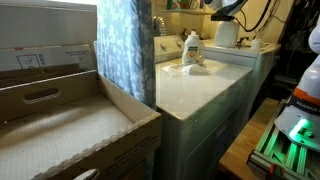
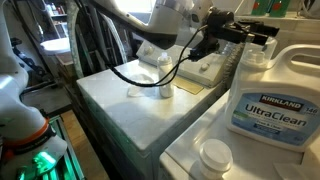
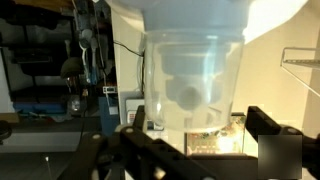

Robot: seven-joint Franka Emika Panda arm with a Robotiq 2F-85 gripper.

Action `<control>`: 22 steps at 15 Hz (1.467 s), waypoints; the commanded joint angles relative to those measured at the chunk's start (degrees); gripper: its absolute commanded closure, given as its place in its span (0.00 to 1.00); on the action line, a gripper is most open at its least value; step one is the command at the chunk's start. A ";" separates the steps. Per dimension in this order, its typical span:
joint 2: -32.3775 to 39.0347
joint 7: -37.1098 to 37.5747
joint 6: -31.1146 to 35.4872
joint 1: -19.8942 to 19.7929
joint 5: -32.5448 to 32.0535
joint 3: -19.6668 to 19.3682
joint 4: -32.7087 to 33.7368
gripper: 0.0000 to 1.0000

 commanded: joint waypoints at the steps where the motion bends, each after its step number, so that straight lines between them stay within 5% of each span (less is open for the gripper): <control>1: -2.37 -6.35 -4.25 0.65 4.17 -0.17 -0.32 0.00; 9: -13.90 -29.66 -10.55 0.56 28.05 -0.80 -1.83 0.00; 15: -20.19 -48.85 -7.24 -0.32 42.61 -3.95 -6.67 0.00; 16: -17.24 -44.76 -9.03 0.48 38.67 -3.29 -2.22 0.00; 21: -18.56 -47.64 -8.77 0.15 41.15 -3.89 -4.58 0.00; 22: -20.16 -51.36 -5.41 0.41 46.47 -4.09 -5.88 0.00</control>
